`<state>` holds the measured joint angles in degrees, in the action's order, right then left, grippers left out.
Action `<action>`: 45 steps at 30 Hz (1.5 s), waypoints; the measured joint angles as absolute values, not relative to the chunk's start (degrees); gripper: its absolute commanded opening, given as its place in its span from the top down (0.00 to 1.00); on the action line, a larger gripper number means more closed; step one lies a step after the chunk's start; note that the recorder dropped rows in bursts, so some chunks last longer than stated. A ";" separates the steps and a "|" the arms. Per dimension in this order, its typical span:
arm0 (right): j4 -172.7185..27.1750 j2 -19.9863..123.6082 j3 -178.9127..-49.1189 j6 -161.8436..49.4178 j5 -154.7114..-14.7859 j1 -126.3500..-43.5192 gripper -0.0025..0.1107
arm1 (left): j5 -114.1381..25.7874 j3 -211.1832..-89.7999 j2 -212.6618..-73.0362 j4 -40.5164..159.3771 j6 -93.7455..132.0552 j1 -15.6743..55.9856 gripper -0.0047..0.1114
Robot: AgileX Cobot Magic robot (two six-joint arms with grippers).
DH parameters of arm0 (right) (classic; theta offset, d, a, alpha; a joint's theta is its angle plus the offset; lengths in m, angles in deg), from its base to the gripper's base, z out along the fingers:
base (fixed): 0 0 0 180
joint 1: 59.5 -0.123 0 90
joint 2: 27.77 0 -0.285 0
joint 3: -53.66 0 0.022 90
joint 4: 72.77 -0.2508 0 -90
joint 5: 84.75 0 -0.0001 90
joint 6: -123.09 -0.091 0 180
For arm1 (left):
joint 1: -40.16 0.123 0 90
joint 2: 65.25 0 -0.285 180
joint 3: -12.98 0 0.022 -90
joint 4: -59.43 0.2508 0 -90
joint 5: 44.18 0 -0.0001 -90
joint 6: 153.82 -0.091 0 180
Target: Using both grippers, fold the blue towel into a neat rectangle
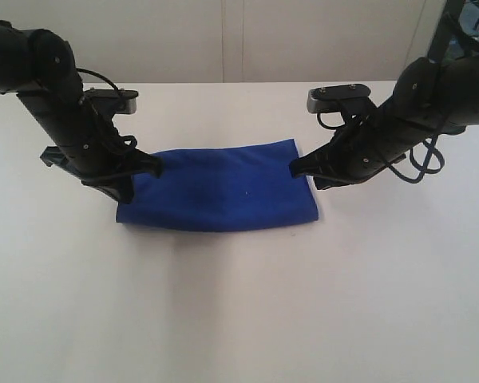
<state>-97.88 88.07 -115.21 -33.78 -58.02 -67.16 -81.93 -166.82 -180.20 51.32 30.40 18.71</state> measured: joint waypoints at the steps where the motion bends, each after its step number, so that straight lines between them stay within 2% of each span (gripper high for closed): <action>1: -97.88 88.07 -115.21 -33.78 -58.02 -67.16 0.98 | -82.48 -166.82 -180.22 51.32 30.40 18.71 0.96; 14: -97.88 88.07 -115.21 -33.78 -58.12 -67.16 0.98 | -87.63 -166.82 -181.78 51.32 30.50 18.71 0.95; 17: -97.88 88.07 -115.21 -33.78 -58.12 -67.16 0.98 | -88.26 -166.82 -182.75 51.32 30.40 18.71 0.85; 21: -97.88 88.07 -115.21 -33.78 -58.12 -67.16 0.98 | -88.39 -166.82 -182.85 51.32 30.40 18.71 0.61; 23: -97.88 88.07 -115.21 -33.78 -58.01 -67.16 0.98 | -88.61 -166.82 -182.85 51.32 29.89 18.71 0.53; 25: -97.88 88.07 -115.21 -33.78 -58.01 -67.16 0.98 | -88.89 -166.82 -182.85 51.32 29.53 18.71 0.48; 28: -97.88 88.07 -115.21 -33.78 -58.01 -67.16 0.98 | -89.25 -166.82 -182.85 51.32 28.44 18.71 0.46; 33: -97.88 88.07 -115.21 -33.78 -58.01 -67.16 0.98 | -87.56 -168.70 -182.15 52.24 26.18 18.71 0.49; 35: -97.88 88.07 -115.21 -33.78 -58.01 -67.16 0.98 | -84.99 -169.67 -181.12 53.12 25.33 18.71 0.57; 40: -97.88 88.07 -115.21 -33.78 -58.23 -67.16 0.98 | -77.21 -170.41 -180.25 53.63 24.84 18.71 0.92; 41: -97.88 88.07 -115.21 -33.78 -58.35 -67.16 0.98 | -75.93 -170.41 -180.64 53.63 24.73 18.71 0.96; 45: -98.02 88.07 -115.21 -33.36 -58.99 -67.16 0.98 | -71.51 -170.41 -183.40 53.63 24.61 18.71 0.96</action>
<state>-98.02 88.07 -115.21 -33.36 -58.99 -67.16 -71.51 -170.41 -183.40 53.63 24.61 18.71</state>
